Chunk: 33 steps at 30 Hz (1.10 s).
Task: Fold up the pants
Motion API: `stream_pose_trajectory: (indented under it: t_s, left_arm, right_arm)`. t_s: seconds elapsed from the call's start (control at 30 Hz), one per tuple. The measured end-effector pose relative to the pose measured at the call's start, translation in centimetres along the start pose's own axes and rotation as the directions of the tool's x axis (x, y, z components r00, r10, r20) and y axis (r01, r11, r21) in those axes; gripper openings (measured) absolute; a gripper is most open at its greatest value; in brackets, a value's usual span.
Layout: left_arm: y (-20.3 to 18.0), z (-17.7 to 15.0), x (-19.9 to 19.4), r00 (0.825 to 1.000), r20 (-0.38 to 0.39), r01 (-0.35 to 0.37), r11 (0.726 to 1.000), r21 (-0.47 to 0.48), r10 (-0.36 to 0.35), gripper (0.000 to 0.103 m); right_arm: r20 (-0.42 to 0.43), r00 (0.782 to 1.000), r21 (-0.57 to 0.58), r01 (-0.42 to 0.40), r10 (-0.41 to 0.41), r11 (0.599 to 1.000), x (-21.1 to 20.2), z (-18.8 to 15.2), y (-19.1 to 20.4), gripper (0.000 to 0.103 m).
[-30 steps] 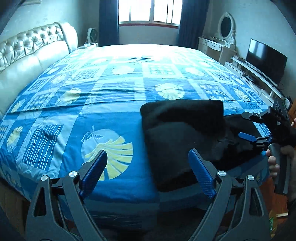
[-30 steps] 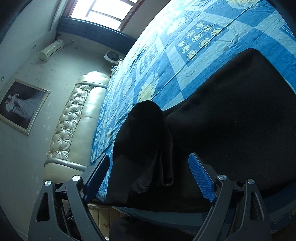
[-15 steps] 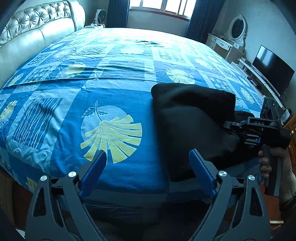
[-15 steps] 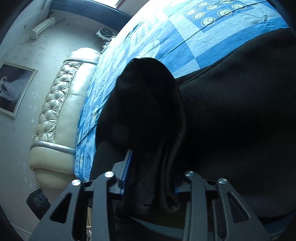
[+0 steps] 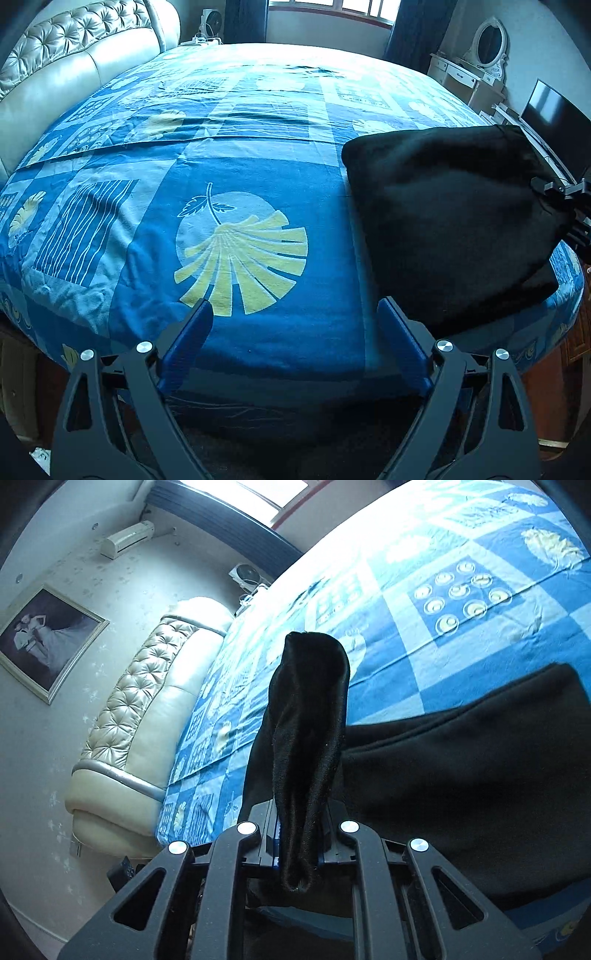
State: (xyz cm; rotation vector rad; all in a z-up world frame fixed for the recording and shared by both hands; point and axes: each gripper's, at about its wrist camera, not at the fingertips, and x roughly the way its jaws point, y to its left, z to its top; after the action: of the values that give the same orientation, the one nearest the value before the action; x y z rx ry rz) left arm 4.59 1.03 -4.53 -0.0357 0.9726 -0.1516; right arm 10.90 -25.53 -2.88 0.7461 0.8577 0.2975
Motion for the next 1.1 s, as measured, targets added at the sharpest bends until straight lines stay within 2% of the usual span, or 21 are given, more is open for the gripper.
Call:
stream_pose_trajectory:
  t_s: [0.27, 0.57, 0.63, 0.73, 0.77, 0.8, 0.87, 0.97, 1.03, 1.1]
  left_arm:
    - [-0.2, -0.1, 0.0, 1.0, -0.003, 0.005, 1.0, 0.004, -0.005, 0.09]
    - [-0.5, -0.4, 0.5, 1.0, -0.018, 0.006, 1.0, 0.008, -0.006, 0.09]
    - [-0.5, -0.5, 0.6, 1.0, -0.021, 0.009, 1.0, 0.007, -0.009, 0.09]
    - [-0.4, -0.5, 0.7, 1.0, -0.023, 0.013, 1.0, 0.004, -0.013, 0.09]
    - [-0.5, -0.6, 0.8, 1.0, -0.025, 0.013, 1.0, 0.004, -0.013, 0.09]
    - [-0.5, -0.6, 0.9, 1.0, -0.027, 0.012, 1.0, 0.005, -0.012, 0.09]
    - [-0.5, -0.8, 1.0, 0.999, -0.033, 0.011, 1.0, 0.007, -0.011, 0.09]
    - [-0.6, -0.9, 1.1, 0.999, -0.038, 0.008, 1.0, 0.01, -0.008, 0.09]
    - [-0.6, -1.0, 1.1, 0.999, -0.041, 0.009, 1.0, 0.009, -0.009, 0.09]
    - [-0.7, -1.1, 1.2, 0.999, -0.044, 0.007, 1.0, 0.011, -0.007, 0.09]
  right_arm:
    - [0.088, 0.991, 0.073, 0.094, -0.1, 0.993, -4.4, 1.3, -4.8, 0.012]
    - [0.069, 0.972, 0.186, 0.207, -0.223, 0.961, -5.5, 0.2, -12.0, 0.005]
    - [0.046, 0.975, 0.211, 0.205, -0.219, 0.956, -5.4, -0.3, -13.3, 0.005]
    - [0.026, 0.988, 0.264, 0.14, -0.152, 0.954, -5.7, -0.9, -14.3, 0.007]
    - [0.023, 0.992, 0.294, 0.114, -0.126, 0.949, -5.9, -1.0, -14.8, 0.013]
    - [0.017, 0.994, 0.322, 0.093, -0.104, 0.942, -6.0, -1.2, -15.2, 0.032]
    - [0.026, 0.998, 0.354, 0.037, -0.049, 0.934, -6.3, -1.5, -15.8, 0.046]
    - [0.024, 0.999, 0.344, 0.015, -0.025, 0.939, -6.2, -1.9, -15.5, 0.053]
    - [0.014, 0.999, 0.315, 0.024, -0.03, 0.949, -5.8, -1.9, -14.9, 0.059]
    - [-0.011, 0.999, 0.284, 0.05, -0.049, 0.957, -5.0, -1.6, -14.3, 0.06]
